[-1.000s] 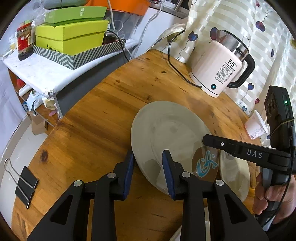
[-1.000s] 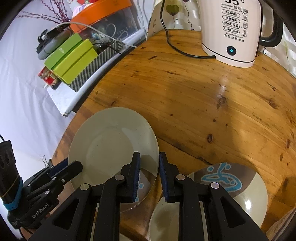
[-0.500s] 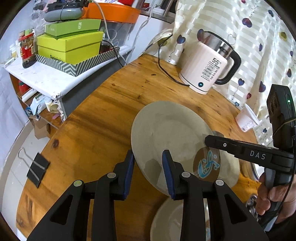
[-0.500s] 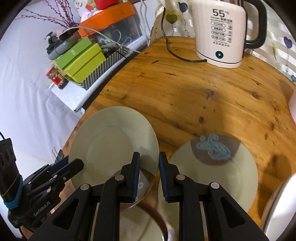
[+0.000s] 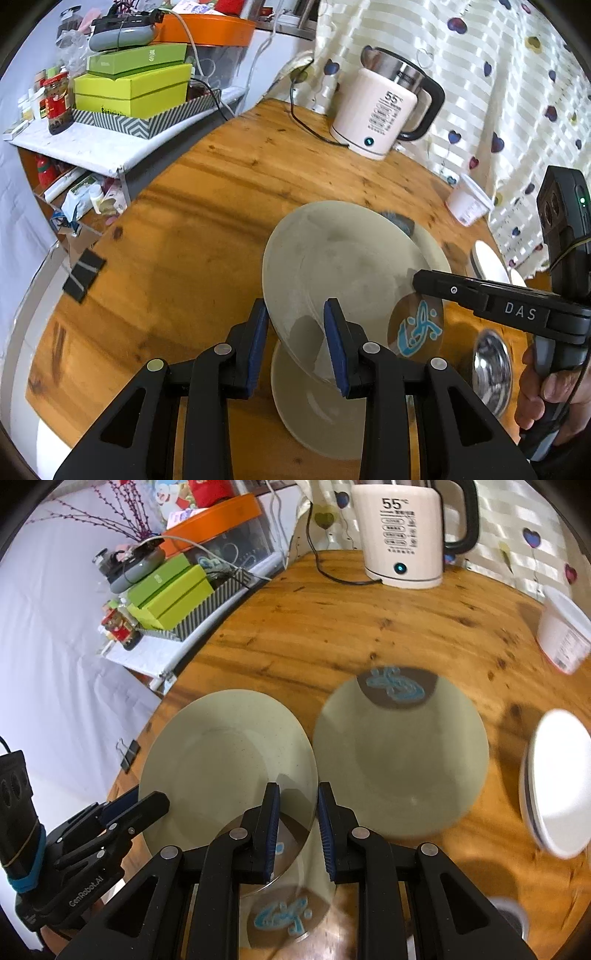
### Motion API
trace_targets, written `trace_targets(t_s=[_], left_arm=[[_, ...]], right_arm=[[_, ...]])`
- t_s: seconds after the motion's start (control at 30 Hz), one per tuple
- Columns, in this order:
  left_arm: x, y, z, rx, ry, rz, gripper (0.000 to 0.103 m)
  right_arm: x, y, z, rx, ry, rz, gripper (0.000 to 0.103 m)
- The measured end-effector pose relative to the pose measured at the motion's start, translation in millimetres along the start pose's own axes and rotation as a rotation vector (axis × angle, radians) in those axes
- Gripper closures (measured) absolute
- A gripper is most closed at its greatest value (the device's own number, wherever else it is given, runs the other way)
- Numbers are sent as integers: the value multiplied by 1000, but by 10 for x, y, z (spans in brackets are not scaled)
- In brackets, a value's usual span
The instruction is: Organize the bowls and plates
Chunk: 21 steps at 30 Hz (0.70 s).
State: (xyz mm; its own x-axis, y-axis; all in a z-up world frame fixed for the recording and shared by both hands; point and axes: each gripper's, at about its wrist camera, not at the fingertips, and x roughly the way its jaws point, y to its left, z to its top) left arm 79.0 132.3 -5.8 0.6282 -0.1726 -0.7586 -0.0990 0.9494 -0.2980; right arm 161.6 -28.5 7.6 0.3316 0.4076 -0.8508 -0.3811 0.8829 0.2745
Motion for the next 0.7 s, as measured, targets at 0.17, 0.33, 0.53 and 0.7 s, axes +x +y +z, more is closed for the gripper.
trace_targets(t_s=[0.17, 0.33, 0.53, 0.7], left_arm=[[-41, -52, -163, 13, 15, -1, 71], [-44, -83, -280, 24, 31, 3, 71], [-45, -100, -368, 26, 45, 8, 71], [-44, -113, -405, 33, 48, 18, 71]], right_arm=[[-42, -22, -190, 17, 6, -2, 83], [-39, -60, -342, 31, 14, -1, 83], [-32, -75, -468, 39, 19, -3, 83], [-1, -84, -517, 45, 26, 2, 83]])
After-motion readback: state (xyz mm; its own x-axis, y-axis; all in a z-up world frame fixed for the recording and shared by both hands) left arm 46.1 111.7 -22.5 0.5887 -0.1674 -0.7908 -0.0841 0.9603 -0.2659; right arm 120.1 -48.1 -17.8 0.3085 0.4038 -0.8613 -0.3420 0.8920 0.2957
